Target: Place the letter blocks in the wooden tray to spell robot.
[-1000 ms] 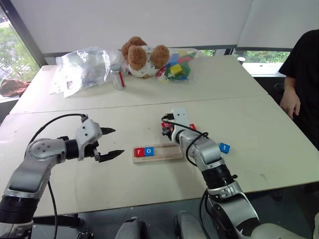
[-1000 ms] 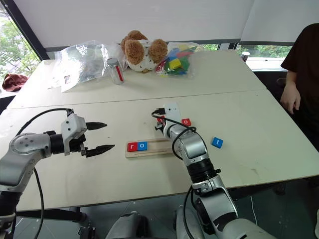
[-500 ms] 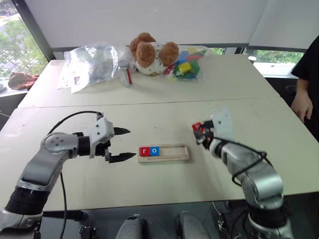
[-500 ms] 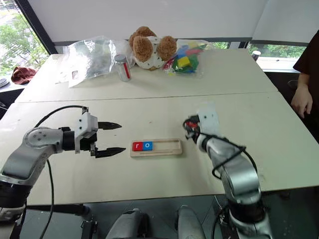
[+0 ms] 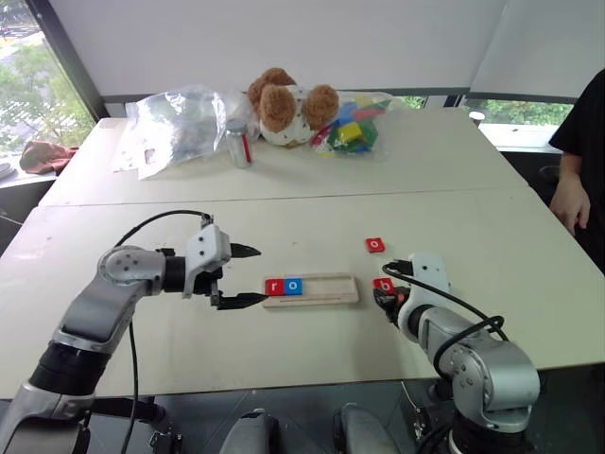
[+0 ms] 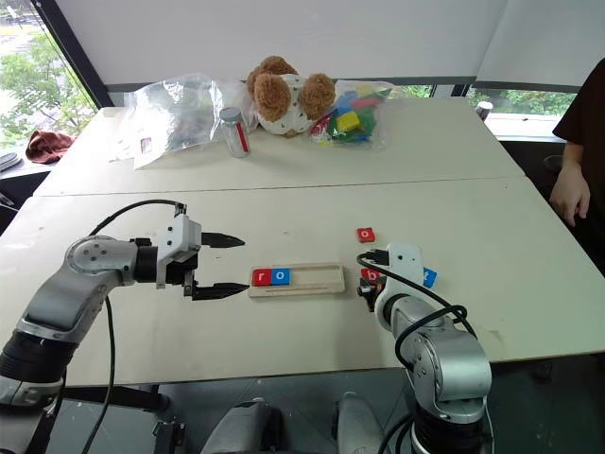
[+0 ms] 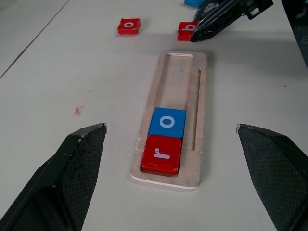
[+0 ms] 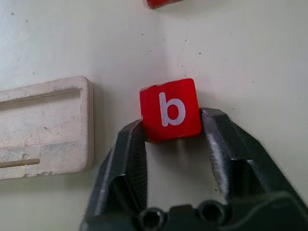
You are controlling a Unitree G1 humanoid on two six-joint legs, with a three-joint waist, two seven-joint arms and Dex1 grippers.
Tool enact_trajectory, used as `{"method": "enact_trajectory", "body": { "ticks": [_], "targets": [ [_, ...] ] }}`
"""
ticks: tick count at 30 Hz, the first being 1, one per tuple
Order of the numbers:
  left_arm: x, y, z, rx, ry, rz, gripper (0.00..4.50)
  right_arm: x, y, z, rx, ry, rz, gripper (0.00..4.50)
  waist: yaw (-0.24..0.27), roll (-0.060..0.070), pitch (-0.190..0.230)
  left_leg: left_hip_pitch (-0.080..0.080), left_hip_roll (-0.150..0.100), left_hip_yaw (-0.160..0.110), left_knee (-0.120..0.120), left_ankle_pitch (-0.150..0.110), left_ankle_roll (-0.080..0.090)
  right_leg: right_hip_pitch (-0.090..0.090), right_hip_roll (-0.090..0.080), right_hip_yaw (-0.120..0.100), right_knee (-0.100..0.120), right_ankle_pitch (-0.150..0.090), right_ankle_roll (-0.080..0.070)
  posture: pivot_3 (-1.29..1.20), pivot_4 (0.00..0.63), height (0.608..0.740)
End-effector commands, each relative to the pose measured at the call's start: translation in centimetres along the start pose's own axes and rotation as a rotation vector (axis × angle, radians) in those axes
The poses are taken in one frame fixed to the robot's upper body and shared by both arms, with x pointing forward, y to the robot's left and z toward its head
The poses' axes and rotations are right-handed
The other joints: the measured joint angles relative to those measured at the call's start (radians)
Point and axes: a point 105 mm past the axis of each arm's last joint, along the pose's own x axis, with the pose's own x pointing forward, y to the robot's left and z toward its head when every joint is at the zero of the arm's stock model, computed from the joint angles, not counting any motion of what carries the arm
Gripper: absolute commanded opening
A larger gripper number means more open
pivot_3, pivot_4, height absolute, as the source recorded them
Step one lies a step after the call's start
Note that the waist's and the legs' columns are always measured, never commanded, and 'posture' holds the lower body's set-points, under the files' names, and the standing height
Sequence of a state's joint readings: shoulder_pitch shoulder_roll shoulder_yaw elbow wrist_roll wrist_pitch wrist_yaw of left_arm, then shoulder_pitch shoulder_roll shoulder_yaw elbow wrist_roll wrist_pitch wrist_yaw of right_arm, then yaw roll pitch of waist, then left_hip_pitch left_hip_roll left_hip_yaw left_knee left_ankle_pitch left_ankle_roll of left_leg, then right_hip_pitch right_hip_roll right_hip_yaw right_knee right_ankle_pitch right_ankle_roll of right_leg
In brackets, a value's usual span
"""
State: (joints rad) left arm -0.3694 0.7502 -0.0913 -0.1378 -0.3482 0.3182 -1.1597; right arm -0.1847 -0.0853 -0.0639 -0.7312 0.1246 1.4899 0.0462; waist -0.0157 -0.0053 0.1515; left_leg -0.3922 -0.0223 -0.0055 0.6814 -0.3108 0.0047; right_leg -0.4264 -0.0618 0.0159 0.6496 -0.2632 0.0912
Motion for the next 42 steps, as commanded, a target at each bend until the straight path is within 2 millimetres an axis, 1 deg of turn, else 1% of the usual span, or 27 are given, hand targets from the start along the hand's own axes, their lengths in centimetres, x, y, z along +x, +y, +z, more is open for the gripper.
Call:
{"method": "enact_trajectory", "body": {
  "ticks": [1,2,5,6,8,9,10,12,15,16,19,21,24,27,35,38,40,42],
  "targets": [
    [-0.4,0.2,0.9,0.049,-0.014,0.014,4.5,0.0,-0.6,0.2,-0.012,-0.01,-0.024,3.99,0.001,0.0,0.0,0.0,0.0,0.0,0.0,0.0,0.0,0.0,0.0,0.0,0.0,0.0,0.0,0.0,0.15,0.74],
    [-0.4,0.2,0.9,0.049,-0.013,0.018,4.5,-0.1,-0.7,0.3,-0.018,-0.019,-0.03,4.46,0.002,0.0,0.0,0.0,0.0,0.0,0.0,0.0,0.0,0.0,0.0,0.0,0.0,0.0,0.0,0.0,0.15,0.74],
    [-0.7,1.0,1.1,0.065,-0.016,0.048,4.5,-0.7,-1.2,1.7,-0.057,-0.079,-0.026,4.46,0.002,0.0,0.0,0.0,0.0,0.0,0.0,0.0,0.0,0.0,0.0,0.0,0.0,0.0,0.0,0.0,0.15,0.74],
    [-0.9,1.1,1.2,0.065,-0.018,0.05,4.5,-1.0,-1.2,2.6,-0.083,-0.121,-0.006,4.46,0.002,0.0,0.0,0.0,0.0,0.0,0.0,0.0,0.0,0.0,0.0,0.0,0.0,0.0,0.0,0.0,0.15,0.74],
    [-1.3,1.4,1.5,0.062,-0.023,0.049,4.5,-1.7,-1.0,4.6,-0.133,-0.218,0.1,4.46,0.001,0.0,0.001,0.0,0.0,0.0,0.0,0.0,0.0,0.0,0.0,0.0,-0.001,0.0,0.0,0.0,0.15,0.74],
    [-1.5,1.4,1.6,0.055,-0.029,0.043,4.5,-2.1,-0.9,5.3,-0.2,-0.255,0.166,4.46,0.0,0.0,0.001,0.0,0.0,0.0,0.0,0.0,0.0,0.0,0.0,-0.001,0.0,0.0,0.0,0.0,0.15,0.74],
    [-1.7,1.5,1.8,0.047,-0.035,0.037,4.5,-2.3,-1.0,5.8,-0.303,-0.279,0.236,4.46,0.001,0.001,0.001,0.0,0.0,0.0,0.0,0.0,0.0,0.0,0.001,-0.001,-0.001,0.0,0.0,0.0,0.15,0.74],
    [-1.9,1.3,1.9,0.024,-0.045,0.011,4.5,-2.3,-2.1,6.4,-0.403,-0.31,0.333,4.46,0.0,0.001,0.001,0.0,0.0,0.0,0.0,-0.001,0.001,0.002,0.001,-0.002,-0.002,0.0,0.0,0.0,0.15,0.74],
    [-2.2,0.9,1.5,-0.013,-0.038,-0.015,4.5,-2.9,-2.5,5.1,-0.607,-0.295,0.608,4.46,0.002,0.0,0.002,0.001,0.0,0.0,0.0,-0.001,0.002,0.004,0.002,-0.002,-0.004,-0.001,0.001,0.0,0.15,0.74],
    [-2.4,0.9,1.4,-0.026,-0.037,-0.019,4.5,-3.0,-2.8,4.8,-0.657,-0.286,0.676,4.46,0.001,-0.001,0.003,0.001,0.0,0.0,0.0,-0.001,0.003,0.004,0.002,-0.002,-0.004,-0.001,0.001,0.0,0.15,0.74],
    [-2.6,1.0,1.1,-0.06,-0.036,-0.012,4.5,-1.2,-4.4,4.4,-0.762,-0.241,0.784,4.46,-0.006,-0.003,0.005,0.001,0.0,0.001,0.001,-0.002,0.003,0.004,0.002,-0.001,-0.003,-0.001,0.002,0.0,0.15,0.74],
    [-2.5,1.2,0.3,-0.051,-0.007,0.006,4.5,-0.1,-4.9,3.9,-0.818,-0.199,0.852,4.46,-0.009,-0.003,0.005,0.002,0.001,0.003,0.002,-0.001,0.003,0.004,0.002,0.0,-0.002,-0.001,0.002,0.0,0.15,0.74],
    [-2.7,1.4,0.0,-0.046,0.002,0.029,4.5,0.9,-5.5,3.5,-0.877,-0.154,0.919,4.46,-0.002,-0.003,0.006,0.004,0.001,0.003,0.002,-0.001,0.003,0.005,0.001,0.0,-0.001,-0.001,0.001,0.0,0.15,0.74],
    [-2.8,1.4,-0.1,-0.044,0.003,0.042,4.5,1.6,-5.7,3.3,-0.913,-0.136,0.956,4.46,0.006,-0.002,0.007,0.001,0.001,0.001,0.001,-0.001,0.002,0.002,0.0,0.0,-0.001,-0.001,0.001,0.0,0.15,0.74],
    [-3.3,1.0,-0.6,-0.057,0.013,0.087,4.5,2.8,-5.8,3.0,-0.9,-0.138,0.975,4.46,0.003,-0.002,0.007,0.001,0.001,0.002,0.001,-0.001,0.002,0.002,-0.002,0.001,-0.002,-0.001,0.001,0.0,0.15,0.74],
    [-3.4,1.1,-0.8,-0.061,0.018,0.099,4.5,3.2,-5.4,3.3,-0.888,-0.164,0.97,3.67,0.002,-0.002,0.007,0.001,0.001,0.002,0.001,-0.001,0.001,0.002,-0.002,0.001,-0.002,-0.001,0.001,0.0,0.15,0.74],
    [-3.4,1.2,-0.9,-0.063,0.02,0.104,4.5,3.3,-5.2,3.3,-0.889,-0.169,0.972,2.56,0.002,-0.002,0.007,0.001,0.001,0.002,0.001,-0.001,0.001,0.002,-0.003,0.001,-0.002,-0.001,0.001,0.0,0.15,0.74],
    [-3.4,1.3,-1.0,-0.066,0.026,0.108,4.5,3.3,-4.9,3.4,-0.888,-0.178,0.976,1.56,0.003,-0.002,0.007,0.001,0.001,0.002,0.001,-0.001,0.001,0.001,-0.003,0.001,-0.002,-0.001,0.001,0.0,0.15,0.74]
  ]
}}
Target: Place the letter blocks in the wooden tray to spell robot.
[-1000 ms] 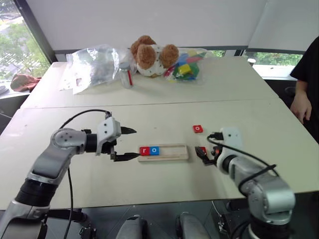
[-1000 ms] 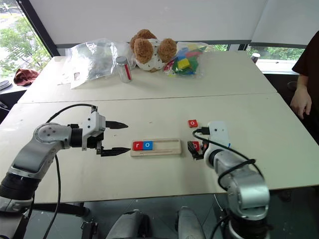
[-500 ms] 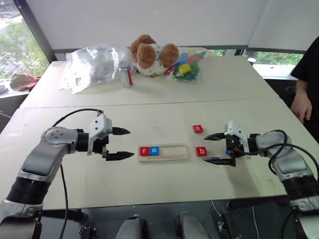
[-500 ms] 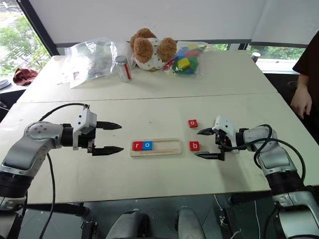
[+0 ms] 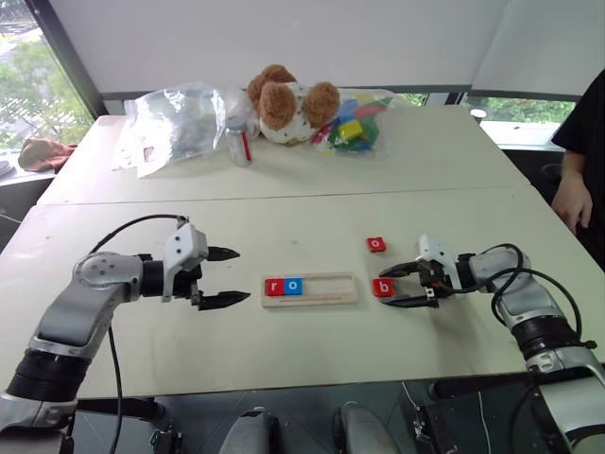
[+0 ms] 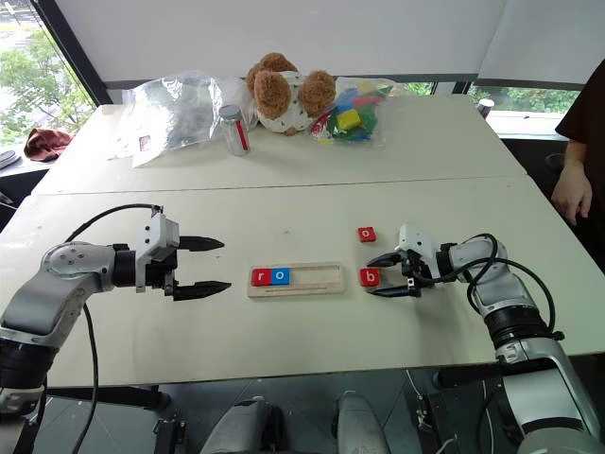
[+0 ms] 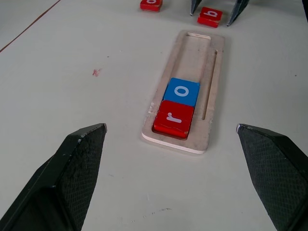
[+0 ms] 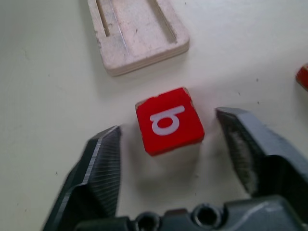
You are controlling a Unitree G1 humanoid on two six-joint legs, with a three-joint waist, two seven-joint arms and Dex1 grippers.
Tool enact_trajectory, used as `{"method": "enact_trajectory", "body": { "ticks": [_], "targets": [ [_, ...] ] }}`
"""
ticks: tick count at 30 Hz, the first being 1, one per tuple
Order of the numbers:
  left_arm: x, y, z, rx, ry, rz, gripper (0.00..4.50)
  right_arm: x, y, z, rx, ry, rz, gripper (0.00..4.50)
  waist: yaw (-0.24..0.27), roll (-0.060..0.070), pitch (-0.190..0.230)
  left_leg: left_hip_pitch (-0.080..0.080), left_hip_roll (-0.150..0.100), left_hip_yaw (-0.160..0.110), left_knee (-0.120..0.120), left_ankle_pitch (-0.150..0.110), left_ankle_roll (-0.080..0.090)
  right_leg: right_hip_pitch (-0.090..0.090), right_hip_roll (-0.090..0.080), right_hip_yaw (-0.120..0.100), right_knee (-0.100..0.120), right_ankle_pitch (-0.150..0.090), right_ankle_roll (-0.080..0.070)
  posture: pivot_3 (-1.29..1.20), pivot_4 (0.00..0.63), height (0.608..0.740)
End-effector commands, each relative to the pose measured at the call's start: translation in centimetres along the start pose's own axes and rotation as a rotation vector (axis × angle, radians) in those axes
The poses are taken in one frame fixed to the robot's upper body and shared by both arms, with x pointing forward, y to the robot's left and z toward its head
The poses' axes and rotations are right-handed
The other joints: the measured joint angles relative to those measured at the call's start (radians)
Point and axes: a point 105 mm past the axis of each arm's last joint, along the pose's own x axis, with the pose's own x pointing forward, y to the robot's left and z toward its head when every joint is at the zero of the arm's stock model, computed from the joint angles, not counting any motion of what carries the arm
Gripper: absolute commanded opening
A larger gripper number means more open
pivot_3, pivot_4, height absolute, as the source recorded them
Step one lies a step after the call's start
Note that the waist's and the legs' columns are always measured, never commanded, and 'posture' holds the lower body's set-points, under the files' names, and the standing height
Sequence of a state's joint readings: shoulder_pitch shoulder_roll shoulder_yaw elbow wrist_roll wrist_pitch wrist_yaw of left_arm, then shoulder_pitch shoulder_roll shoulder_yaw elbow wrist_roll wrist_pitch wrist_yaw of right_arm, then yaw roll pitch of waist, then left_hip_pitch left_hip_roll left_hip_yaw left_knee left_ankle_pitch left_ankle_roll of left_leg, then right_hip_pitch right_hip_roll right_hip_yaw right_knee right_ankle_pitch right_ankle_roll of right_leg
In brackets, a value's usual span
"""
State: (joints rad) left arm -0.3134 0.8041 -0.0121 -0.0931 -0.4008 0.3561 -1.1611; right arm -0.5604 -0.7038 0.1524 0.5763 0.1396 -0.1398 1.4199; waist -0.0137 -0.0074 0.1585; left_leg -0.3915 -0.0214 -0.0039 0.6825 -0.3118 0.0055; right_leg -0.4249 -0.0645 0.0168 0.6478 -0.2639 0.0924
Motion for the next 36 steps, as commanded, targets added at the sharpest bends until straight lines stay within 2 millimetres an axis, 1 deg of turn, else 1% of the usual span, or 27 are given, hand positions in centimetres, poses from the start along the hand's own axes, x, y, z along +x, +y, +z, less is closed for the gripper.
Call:
{"method": "enact_trajectory", "body": {
  "ticks": [1,3,6,9,10,12,14,16,20,29,32,36],
  "targets": [
    [-0.9,0.6,0.5,0.042,0.003,0.039,4.5,-0.2,-0.7,1.4,-0.044,-0.028,-0.026,1.15,0.001,0.0,0.0,0.0,0.0,0.0,0.0,0.0,0.0,0.0,0.0,0.0,0.0,0.0,0.0,0.0,0.15,0.74],
    [-1.2,0.8,0.3,0.038,0.012,0.047,4.5,-0.2,-1.0,2.4,-0.055,-0.047,-0.035,1.16,0.0,0.0,0.0,0.0,0.0,0.0,0.0,0.0,0.0,0.0,0.0,0.0,0.0,0.0,0.0,0.0,0.15,0.74],
    [-1.8,1.1,-0.1,0.034,0.033,0.058,4.5,0.6,-1.3,6.3,-0.081,-0.111,-0.019,1.16,-0.002,0.001,0.001,0.0,0.0,0.0,0.0,0.0,0.0,-0.001,0.0,0.0,0.0,0.0,0.0,0.0,0.15,0.74],
    [-1.9,1.3,-0.2,0.034,0.042,0.06,4.5,2.3,-0.9,9.6,-0.122,-0.125,0.009,1.16,-0.005,0.002,0.001,0.0,0.0,0.0,-0.001,0.0,-0.001,-0.002,0.0,0.001,0.001,0.0,0.0,0.0,0.15,0.74],
    [-1.9,1.3,-0.2,0.034,0.045,0.059,4.5,3.1,-0.8,10.2,-0.128,-0.116,0.014,1.16,-0.005,0.002,0.001,0.0,0.0,0.0,-0.001,0.0,-0.001,-0.002,0.0,0.001,0.001,0.0,0.0,0.0,0.15,0.74],
    [-1.9,1.3,-0.4,0.035,0.05,0.055,4.5,4.3,-0.7,10.9,-0.117,-0.104,0.015,1.16,-0.002,0.001,0.001,0.0,0.0,0.0,-0.001,0.0,-0.001,-0.003,0.0,0.0,0.001,0.0,0.0,0.0,0.15,0.74],
    [-1.8,1.1,-0.6,0.036,0.057,0.047,4.5,5.9,-0.4,11.2,-0.103,-0.091,0.022,1.16,0.005,0.001,0.001,-0.001,0.0,-0.001,-0.001,0.0,-0.001,-0.003,0.0,0.0,0.001,0.0,0.0,0.0,0.15,0.74],
    [-1.7,1.1,-0.7,0.038,0.058,0.047,4.5,7.1,0.2,11.1,-0.103,-0.072,0.043,1.16,0.008,0.001,0.001,-0.002,-0.001,-0.001,-0.001,0.0,-0.001,-0.003,-0.002,0.0,0.001,0.0,0.0,0.0,0.15,0.74],
    [-1.5,0.9,-0.6,0.039,0.053,0.051,4.5,8.3,0.5,10.6,-0.103,-0.039,0.061,1.16,0.003,0.001,0.001,-0.003,-0.003,-0.001,0.0,0.0,-0.001,-0.003,-0.003,0.0,0.0,0.0,0.0,0.0,0.15,0.74],
    [-1.5,0.8,-0.8,0.037,0.05,0.063,4.5,9.1,1.3,9.6,-0.098,-0.012,0.113,1.16,-0.001,0.001,0.001,-0.003,-0.002,-0.001,-0.001,0.0,-0.001,-0.004,-0.002,-0.001,0.001,0.0,0.0,0.0,0.15,0.74],
    [-1.3,0.9,-0.8,0.037,0.046,0.067,4.5,9.3,1.3,9.3,-0.091,-0.007,0.113,1.16,-0.001,0.001,0.001,-0.003,-0.002,-0.001,-0.001,0.0,-0.001,-0.004,-0.002,-0.001,0.001,0.0,0.0,0.0,0.15,0.74],
    [-1.2,0.8,-0.8,0.035,0.044,0.071,4.5,9.5,1.1,9.4,-0.086,-0.014,0.11,1.16,0.0,0.001,0.001,-0.003,-0.002,-0.001,-0.001,0.0,-0.001,-0.004,-0.002,-0.001,0.001,0.0,0.0,0.0,0.15,0.74]
  ]
}}
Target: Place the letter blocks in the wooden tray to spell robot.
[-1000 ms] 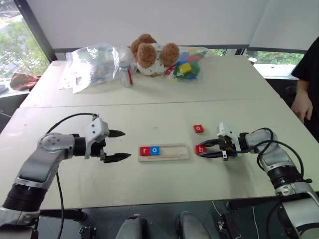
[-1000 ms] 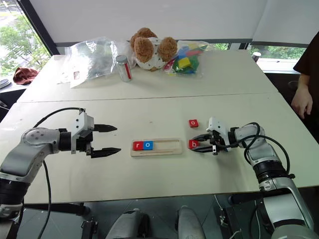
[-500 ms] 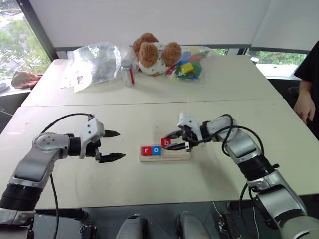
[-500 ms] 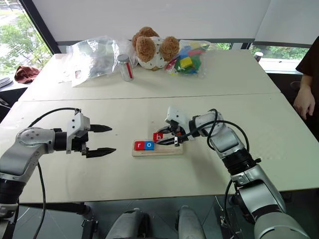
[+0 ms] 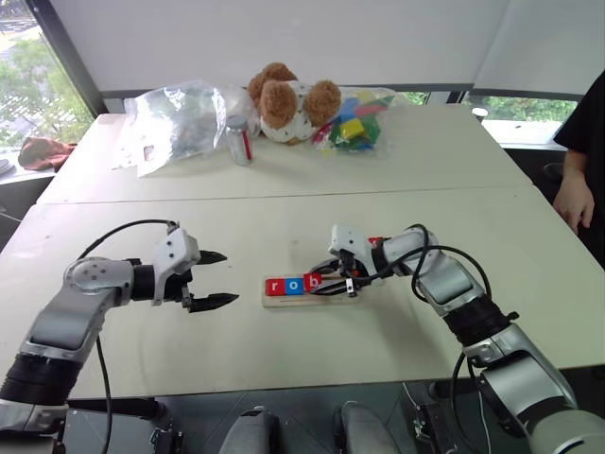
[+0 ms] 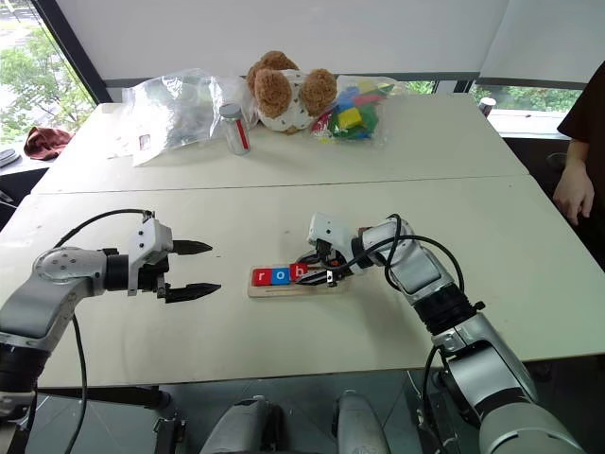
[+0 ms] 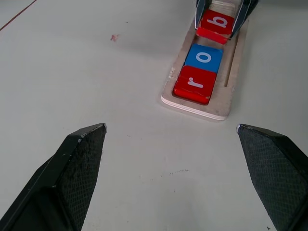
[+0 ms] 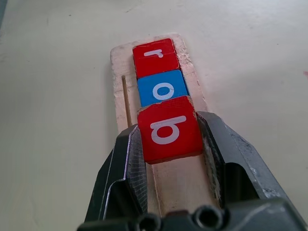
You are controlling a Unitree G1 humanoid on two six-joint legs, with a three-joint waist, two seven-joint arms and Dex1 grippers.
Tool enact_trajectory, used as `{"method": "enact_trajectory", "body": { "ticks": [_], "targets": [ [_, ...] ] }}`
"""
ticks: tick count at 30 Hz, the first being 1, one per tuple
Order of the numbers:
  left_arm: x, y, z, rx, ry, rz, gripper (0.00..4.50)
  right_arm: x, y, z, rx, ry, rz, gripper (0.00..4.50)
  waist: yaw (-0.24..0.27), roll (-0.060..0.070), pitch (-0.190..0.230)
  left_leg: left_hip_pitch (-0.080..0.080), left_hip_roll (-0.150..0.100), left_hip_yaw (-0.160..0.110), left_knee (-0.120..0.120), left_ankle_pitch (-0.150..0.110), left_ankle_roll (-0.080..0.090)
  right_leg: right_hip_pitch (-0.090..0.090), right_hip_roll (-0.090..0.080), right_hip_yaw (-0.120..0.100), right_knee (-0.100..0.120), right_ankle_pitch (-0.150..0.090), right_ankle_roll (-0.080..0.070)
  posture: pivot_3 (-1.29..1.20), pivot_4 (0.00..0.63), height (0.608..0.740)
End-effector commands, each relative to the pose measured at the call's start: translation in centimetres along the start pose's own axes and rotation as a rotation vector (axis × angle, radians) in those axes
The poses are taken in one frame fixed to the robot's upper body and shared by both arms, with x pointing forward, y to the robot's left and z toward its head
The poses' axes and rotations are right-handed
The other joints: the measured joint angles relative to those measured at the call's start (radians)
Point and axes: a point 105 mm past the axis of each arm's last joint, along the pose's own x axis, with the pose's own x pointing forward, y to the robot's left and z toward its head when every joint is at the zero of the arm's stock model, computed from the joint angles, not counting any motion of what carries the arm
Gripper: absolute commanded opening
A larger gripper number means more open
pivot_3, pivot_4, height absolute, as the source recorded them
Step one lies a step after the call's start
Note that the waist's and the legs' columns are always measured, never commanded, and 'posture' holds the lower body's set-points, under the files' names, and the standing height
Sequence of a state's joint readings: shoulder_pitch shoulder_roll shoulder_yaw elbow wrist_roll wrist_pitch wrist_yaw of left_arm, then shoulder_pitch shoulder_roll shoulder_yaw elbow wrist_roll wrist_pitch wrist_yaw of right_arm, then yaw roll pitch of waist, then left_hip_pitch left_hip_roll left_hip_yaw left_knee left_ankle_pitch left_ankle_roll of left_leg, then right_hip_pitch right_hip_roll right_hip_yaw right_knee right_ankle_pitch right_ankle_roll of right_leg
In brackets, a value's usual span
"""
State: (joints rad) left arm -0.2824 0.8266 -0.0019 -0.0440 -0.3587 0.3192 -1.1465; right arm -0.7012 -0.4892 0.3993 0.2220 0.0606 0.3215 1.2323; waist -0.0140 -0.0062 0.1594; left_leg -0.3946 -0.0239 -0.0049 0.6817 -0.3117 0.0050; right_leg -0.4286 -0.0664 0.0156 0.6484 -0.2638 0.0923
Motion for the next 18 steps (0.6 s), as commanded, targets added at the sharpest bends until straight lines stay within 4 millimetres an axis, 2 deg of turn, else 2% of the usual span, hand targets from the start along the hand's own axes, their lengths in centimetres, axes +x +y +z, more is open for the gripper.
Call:
{"method": "enact_trajectory", "body": {
  "ticks": [1,9,15,16,18],
  "targets": [
    [-0.24,0.17,0.98,0.045,-0.021,0.018,4.5,0.0,-0.17,0.88,-0.029,-0.024,-0.004,1.16,0.0,0.0,0.0,0.0,0.0,0.0,0.0,0.0,0.0,0.0,0.0,0.0,0.0,0.0,0.0,0.0,0.15,0.74],
    [-0.14,0.43,1.23,0.05,-0.027,0.027,4.5,0.34,0.28,0.69,-0.028,-0.026,0.011,1.16,0.0,0.0,0.0,0.0,0.0,0.0,0.0,0.0,0.0,0.0,0.0,0.0,0.0,0.0,0.0,0.0,0.15,0.74],
    [0.1,0.47,1.24,0.048,-0.032,0.028,4.5,0.25,-0.1,0.98,-0.04,-0.039,-0.015,4.23,-0.001,0.0,0.0,0.0,0.0,0.0,0.0,0.0,0.0,0.0,0.0,0.0,0.0,0.0,0.0,0.0,0.15,0.74],
    [0.11,0.48,1.24,0.048,-0.032,0.028,4.5,0.19,-0.19,1.09,-0.047,-0.04,-0.019,4.47,-0.001,0.0,0.0,0.0,0.0,0.0,0.0,0.0,0.0,0.0,0.0,0.0,0.0,0.0,0.0,0.0,0.15,0.74],
    [0.12,0.51,1.25,0.048,-0.033,0.029,4.5,-0.03,-0.37,1.28,-0.071,-0.037,-0.03,4.47,-0.001,0.0,0.0,0.0,0.0,0.0,0.0,0.0,0.0,0.0,0.0,0.0,0.0,0.0,0.0,0.0,0.15,0.74]
  ]
}}
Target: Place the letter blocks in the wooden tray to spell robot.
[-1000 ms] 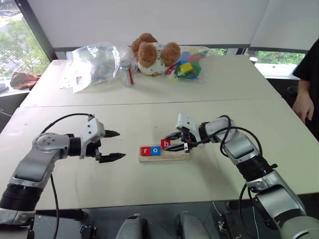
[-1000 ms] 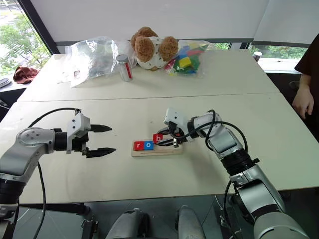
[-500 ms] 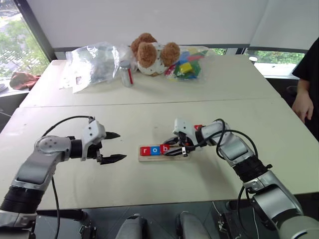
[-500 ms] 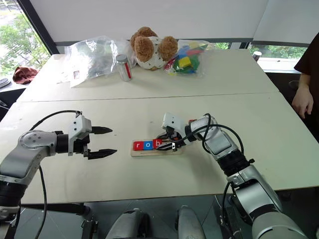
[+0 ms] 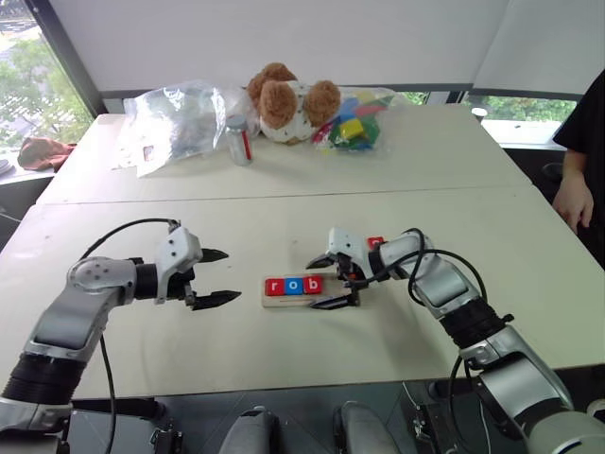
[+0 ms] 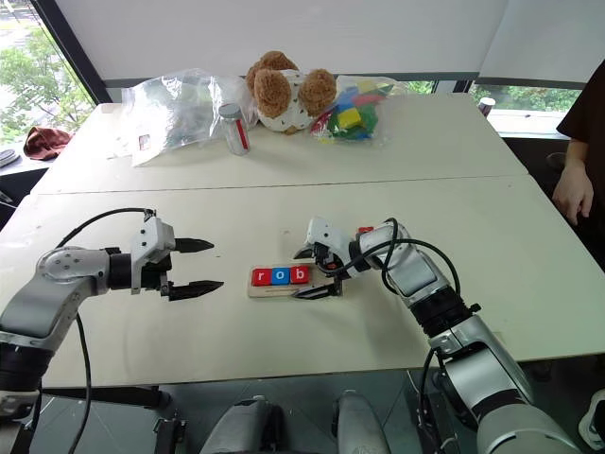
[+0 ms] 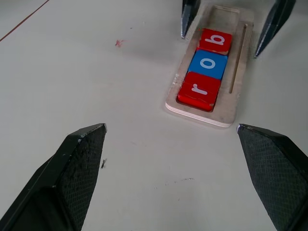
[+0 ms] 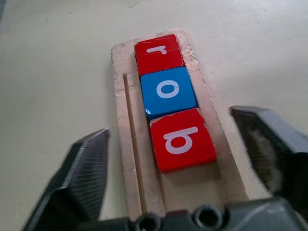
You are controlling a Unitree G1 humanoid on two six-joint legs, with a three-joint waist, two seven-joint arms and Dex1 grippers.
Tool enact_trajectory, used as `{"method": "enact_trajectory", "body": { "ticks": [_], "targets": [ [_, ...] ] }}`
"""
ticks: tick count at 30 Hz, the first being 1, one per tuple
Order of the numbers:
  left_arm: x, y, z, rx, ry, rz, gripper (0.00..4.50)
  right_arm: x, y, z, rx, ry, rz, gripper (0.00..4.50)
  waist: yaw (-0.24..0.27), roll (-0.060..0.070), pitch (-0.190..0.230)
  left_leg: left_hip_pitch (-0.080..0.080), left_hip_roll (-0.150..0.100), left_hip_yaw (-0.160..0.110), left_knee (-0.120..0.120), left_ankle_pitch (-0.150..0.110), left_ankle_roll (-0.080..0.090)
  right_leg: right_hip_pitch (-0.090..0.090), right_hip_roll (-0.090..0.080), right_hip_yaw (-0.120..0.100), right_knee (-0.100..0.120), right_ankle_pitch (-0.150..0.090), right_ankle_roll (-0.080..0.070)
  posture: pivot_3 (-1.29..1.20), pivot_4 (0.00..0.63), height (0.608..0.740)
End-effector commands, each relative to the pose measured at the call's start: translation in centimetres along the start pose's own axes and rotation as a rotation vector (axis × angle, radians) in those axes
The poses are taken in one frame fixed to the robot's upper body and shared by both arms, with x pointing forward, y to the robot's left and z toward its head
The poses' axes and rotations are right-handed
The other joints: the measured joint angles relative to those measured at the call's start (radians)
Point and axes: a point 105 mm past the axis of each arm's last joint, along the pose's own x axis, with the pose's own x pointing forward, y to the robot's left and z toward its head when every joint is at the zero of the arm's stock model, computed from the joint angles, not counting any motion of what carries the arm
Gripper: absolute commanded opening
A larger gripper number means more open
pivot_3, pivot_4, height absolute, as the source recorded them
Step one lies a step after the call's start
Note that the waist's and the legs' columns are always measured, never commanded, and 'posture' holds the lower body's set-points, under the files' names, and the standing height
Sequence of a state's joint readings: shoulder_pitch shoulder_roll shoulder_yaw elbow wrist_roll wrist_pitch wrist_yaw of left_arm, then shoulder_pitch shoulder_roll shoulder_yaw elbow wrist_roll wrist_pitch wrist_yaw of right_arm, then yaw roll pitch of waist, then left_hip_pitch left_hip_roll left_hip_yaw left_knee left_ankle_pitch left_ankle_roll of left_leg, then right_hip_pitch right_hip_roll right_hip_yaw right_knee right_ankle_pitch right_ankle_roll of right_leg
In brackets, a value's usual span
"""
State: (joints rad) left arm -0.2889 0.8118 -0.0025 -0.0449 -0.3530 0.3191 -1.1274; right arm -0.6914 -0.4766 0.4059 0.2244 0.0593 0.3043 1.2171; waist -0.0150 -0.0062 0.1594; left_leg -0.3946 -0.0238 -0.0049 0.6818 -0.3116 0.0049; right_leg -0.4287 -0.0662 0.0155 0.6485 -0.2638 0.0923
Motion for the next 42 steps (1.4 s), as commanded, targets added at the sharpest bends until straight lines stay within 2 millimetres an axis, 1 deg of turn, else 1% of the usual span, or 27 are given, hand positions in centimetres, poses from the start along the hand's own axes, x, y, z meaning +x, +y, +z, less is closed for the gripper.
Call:
{"method": "enact_trajectory", "body": {
  "ticks": [1,3,5,9,11,13,14,15,17,18,19,22,24,26,30,34,36,37,38,39,41,42],
  "targets": [
    [-0.1,0.4,1.1,0.045,-0.023,0.012,4.5,-0.6,-0.7,1.4,-0.078,-0.025,-0.035,4.47,0.0,0.0,0.0,0.0,0.0,0.0,0.0,0.0,0.0,0.0,0.0,0.0,0.0,0.0,0.0,0.0,0.15,0.74],
    [-0.1,0.4,1.1,0.047,-0.023,0.012,4.5,-1.0,-0.6,1.5,-0.117,-0.018,-0.042,4.47,0.001,0.0,0.0,0.0,0.0,0.0,0.0,0.0,0.0,0.0,0.0,0.0,0.0,0.0,0.0,0.0,0.15,0.74],
    [-0.1,0.4,1.2,0.052,-0.024,0.013,4.5,-1.9,-1.0,1.6,-0.115,-0.018,-0.079,4.47,0.001,0.0,0.0,0.0,0.0,0.0,0.0,0.0,0.0,0.0,0.0,0.0,0.0,0.0,0.0,0.0,0.15,0.74],
    [-0.1,-0.2,2.2,0.063,-0.055,0.002,4.5,-5.3,-3.1,2.3,0.043,-0.085,-0.28,4.47,0.004,0.0,0.0,0.0,0.0,0.0,0.0,0.0,0.0,0.0,0.0,0.0,0.0,0.0,0.0,0.0,0.15,0.74],
    [0.2,-0.9,3.6,0.068,-0.101,-0.013,4.5,-8.5,-5.1,1.9,0.174,-0.121,-0.526,4.47,0.005,0.0,0.0,0.0,0.0,0.0,0.0,0.0,0.0,0.0,0.0,0.0,0.0,0.0,0.0,0.0,0.15,0.74],
    [0.5,-1.3,4.7,0.076,-0.132,-0.025,4.5,-11.2,-5.9,0.7,0.275,-0.121,-0.745,4.47,0.008,0.0,0.0,-0.001,0.0,-0.001,0.0,0.0,0.0,0.0,-0.001,0.0,0.0,0.0,0.0,0.0,0.15,0.74],
    [0.6,-1.4,4.9,0.077,-0.138,-0.027,4.5,-11.7,-6.0,0.3,0.301,-0.118,-0.8,4.47,0.008,0.0,0.0,-0.001,0.0,-0.001,0.0,0.0,0.0,0.0,-0.001,0.0,0.0,0.0,0.0,0.0,0.15,0.74],
    [0.8,-1.5,5.4,0.078,-0.152,-0.034,4.5,-12.5,-6.0,-0.4,0.348,-0.112,-0.899,4.47,0.005,0.0,0.0,-0.001,0.0,-0.001,0.0,0.0,0.0,0.0,-0.001,0.0,0.0,0.0,0.0,0.0,0.15,0.74],
    [1.3,-1.6,6.1,0.081,-0.172,-0.051,4.5,-13.2,-5.5,-2.1,0.468,-0.106,-1.051,4.47,0.004,0.0,0.0,-0.001,0.0,-0.001,-0.001,0.0,0.0,0.0,-0.001,0.0,0.0,0.0,0.0,0.0,0.15,0.74],
    [1.5,-1.5,6.3,0.081,-0.177,-0.058,4.5,-13.3,-5.2,-2.8,0.524,-0.096,-1.11,4.47,0.003,0.0,0.0,-0.001,0.0,-0.001,-0.001,0.0,-0.001,0.0,-0.001,0.0,0.0,0.0,0.0,0.0,0.15,0.74],
    [1.7,-1.4,6.3,0.079,-0.178,-0.061,4.5,-13.2,-5.0,-3.1,0.568,-0.102,-1.156,4.47,-0.001,0.0,0.0,-0.001,0.0,-0.001,-0.001,0.001,-0.001,0.0,0.0,0.001,0.0,0.0,0.0,0.0,0.15,0.74],
    [2.3,-0.9,5.8,0.074,-0.167,-0.072,4.5,-10.3,-4.0,-2.2,0.591,-0.138,-1.11,4.47,-0.007,0.001,0.0,0.001,0.0,0.0,-0.001,0.001,-0.002,0.0,0.001,0.003,0.002,0.0,0.0,0.0,0.15,0.74],
    [2.6,-0.7,5.7,0.074,-0.165,-0.077,4.5,-9.3,-4.0,-2.5,0.599,-0.116,-1.109,4.47,-0.005,0.001,0.0,0.001,0.0,0.001,-0.001,0.001,-0.001,-0.001,0.002,0.003,0.002,0.0,0.0,0.0,0.15,0.74],
    [2.8,-0.6,5.7,0.077,-0.166,-0.079,4.5,-8.9,-4.3,-3.3,0.608,-0.079,-1.129,4.47,-0.003,0.001,0.0,0.001,0.0,0.001,-0.001,0.001,-0.001,0.0,0.003,0.003,0.002,0.0,0.0,0.0,0.15,0.74],
    [2.8,-0.5,5.8,0.081,-0.17,-0.073,4.5,-8.9,-4.9,-5.3,0.627,0.017,-1.187,4.47,0.002,0.001,0.0,0.001,0.0,0.001,0.0,0.001,-0.001,0.001,0.002,0.002,0.002,0.0,0.0,0.0,0.15,0.74],
    [2.6,-0.7,5.6,0.072,-0.169,-0.058,4.5,-8.2,-4.8,-6.2,0.651,0.043,-1.166,4.47,-0.002,0.001,0.0,0.001,0.0,0.001,0.0,0.001,-0.001,0.001,0.003,0.002,0.001,0.0,0.0,0.0,0.15,0.74],
    [2.6,-0.8,5.4,0.069,-0.168,-0.055,4.5,-7.9,-4.8,-6.3,0.653,0.045,-1.161,3.96,-0.003,0.001,0.0,0.001,0.0,0.001,-0.001,0.001,-0.001,0.001,0.003,0.002,0.001,0.0,0.0,0.0,0.15,0.74],
    [2.6,-0.8,5.4,0.067,-0.167,-0.052,4.5,-7.7,-4.7,-6.3,0.65,0.045,-1.153,3.6,-0.003,0.001,0.0,0.002,0.0,0.001,-0.001,0.001,-0.001,0.001,0.003,0.002,0.002,0.0,0.0,0.0,0.15,0.74],
    [2.6,-0.8,5.3,0.065,-0.167,-0.049,4.5,-7.5,-4.7,-6.2,0.649,0.041,-1.146,2.99,-0.003,0.001,0.0,0.001,0.0,0.001,0.0,0.001,-0.001,0.001,0.003,0.002,0.002,0.0,0.0,0.0,0.15,0.74],
    [2.6,-0.8,5.3,0.062,-0.167,-0.046,4.5,-7.3,-4.7,-6.1,0.645,0.038,-1.138,2.62,-0.002,0.001,0.0,0.001,0.0,0.001,0.0,0.001,-0.001,0.001,0.003,0.002,0.002,0.0,0.0,0.0,0.15,0.74],
    [2.6,-0.7,5.2,0.061,-0.167,-0.043,4.5,-6.9,-4.6,-5.9,0.641,0.037,-1.13,1.57,0.001,0.001,0.0,0.001,0.0,0.0,0.0,0.001,-0.001,0.001,0.003,0.002,0.002,0.0,0.0,0.0,0.15,0.74],
    [2.6,-0.7,5.2,0.06,-0.167,-0.042,4.5,-6.9,-4.6,-5.9,0.64,0.04,-1.131,1.15,0.001,0.001,-0.001,0.002,0.0,0.0,0.0,0.001,-0.001,0.001,0.003,0.002,0.002,0.0,0.0,0.0,0.15,0.74]
  ]
}}
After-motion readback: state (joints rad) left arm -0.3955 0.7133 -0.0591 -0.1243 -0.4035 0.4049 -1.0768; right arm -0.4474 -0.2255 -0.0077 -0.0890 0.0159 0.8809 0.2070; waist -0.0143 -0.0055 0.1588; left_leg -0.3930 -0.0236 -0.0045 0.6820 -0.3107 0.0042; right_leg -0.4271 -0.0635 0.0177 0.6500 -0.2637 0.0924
